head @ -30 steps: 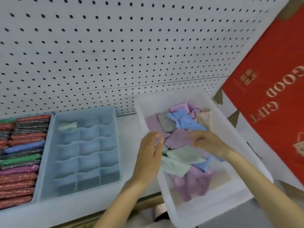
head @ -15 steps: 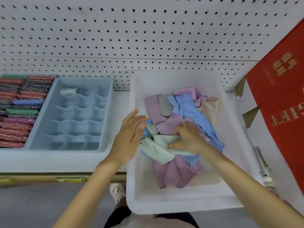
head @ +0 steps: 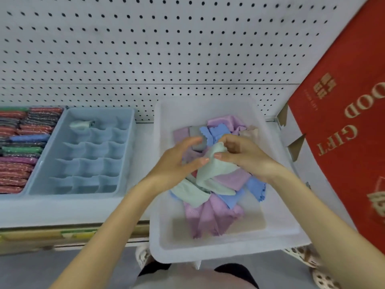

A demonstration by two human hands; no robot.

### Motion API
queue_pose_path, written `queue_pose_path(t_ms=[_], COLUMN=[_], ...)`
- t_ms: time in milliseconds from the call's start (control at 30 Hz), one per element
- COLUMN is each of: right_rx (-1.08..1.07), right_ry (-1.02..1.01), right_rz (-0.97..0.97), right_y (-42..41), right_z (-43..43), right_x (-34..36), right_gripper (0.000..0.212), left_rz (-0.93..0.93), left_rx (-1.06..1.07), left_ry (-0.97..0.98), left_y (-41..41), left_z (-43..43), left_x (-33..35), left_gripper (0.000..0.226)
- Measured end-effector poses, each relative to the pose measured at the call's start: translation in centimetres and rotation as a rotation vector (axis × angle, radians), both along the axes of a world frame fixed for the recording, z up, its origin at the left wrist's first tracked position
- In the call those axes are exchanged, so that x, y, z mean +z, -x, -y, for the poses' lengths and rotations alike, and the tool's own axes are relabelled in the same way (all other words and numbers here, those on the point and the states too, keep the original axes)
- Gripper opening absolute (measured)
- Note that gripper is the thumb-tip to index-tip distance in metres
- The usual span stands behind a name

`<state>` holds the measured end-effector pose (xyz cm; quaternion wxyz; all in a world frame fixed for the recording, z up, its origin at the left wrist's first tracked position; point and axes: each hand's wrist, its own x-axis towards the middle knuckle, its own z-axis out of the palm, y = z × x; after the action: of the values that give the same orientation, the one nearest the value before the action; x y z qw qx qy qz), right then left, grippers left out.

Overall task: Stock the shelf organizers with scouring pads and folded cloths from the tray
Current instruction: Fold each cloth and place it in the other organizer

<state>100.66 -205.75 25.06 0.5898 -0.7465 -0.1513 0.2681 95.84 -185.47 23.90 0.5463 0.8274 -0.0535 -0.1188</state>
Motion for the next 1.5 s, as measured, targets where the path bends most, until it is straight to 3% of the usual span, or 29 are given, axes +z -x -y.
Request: queue_pose_path(t_ms=[200,333,433,567,633,767,900,1033,1133,1233,1367,1500], right_rx=[-0.010,0.023,-0.003,-0.074,-0.055,-0.130,-0.331,-0.412,-0.460,-0.455,-0.373,-0.360], right_ry=[-0.084,-0.097,-0.139,-0.167,-0.133,-0.111,-0.338,-0.404,-0.406,-0.365,-0.314,-0.300], right_rz=[0.161,0.259,0.305,0.268,0.232,0.243,0.235,0.315,0.383,0.463,0.540,0.602], right_y=[-0.2,-0.4,-0.5,-0.3,0.1,0.6,0.5,0.5,0.5,0.5,0.9,1.0], right_z=[-0.2,0.0,0.4,1.6,2.1,2.9,2.8,2.6,2.3,2.4,2.9,3.1], right_x=[7.2,12.2,14.8,15.2,14.1,12.1,12.1,12.2,12.4,12.5,12.6,12.7], right_gripper=[0.007,0.010,0.006,0.032,0.039,0.029,0.021,0.015,0.015,0.020,0.043,0.026], left_rz=[0.021,0.075,0.109,0.183,0.219,0.273,0.299,0.299,0.341,0.355,0.355,0.362], left_rx=[-0.080,-0.122,-0.148,-0.056,-0.001,0.068,0.108,0.132,0.137,0.137,0.140,0.148], left_ry=[0.252,0.357,0.396,0.467,0.496,0.450,0.452,0.380,0.344,0.321,0.304,0.265], left_y=[-1.8,-2.6,-2.9,-3.1,-3.2,-3.2,-3.2,-2.9,-2.6,-2.2,-1.9,-1.8], left_z=[1.5,1.9,2.5,2.8,2.8,3.0,2.7,2.3,2.3,2.3,2.2,2.6], left_x=[4.5,9.2,12.4,14.7,15.0,15.1,14.8,14.2,14.0,14.3,14.3,14.4], left_gripper=[0.015,0.039,0.039,0.028,0.035,0.042,0.031,0.004,0.020,0.028,0.027,0.020])
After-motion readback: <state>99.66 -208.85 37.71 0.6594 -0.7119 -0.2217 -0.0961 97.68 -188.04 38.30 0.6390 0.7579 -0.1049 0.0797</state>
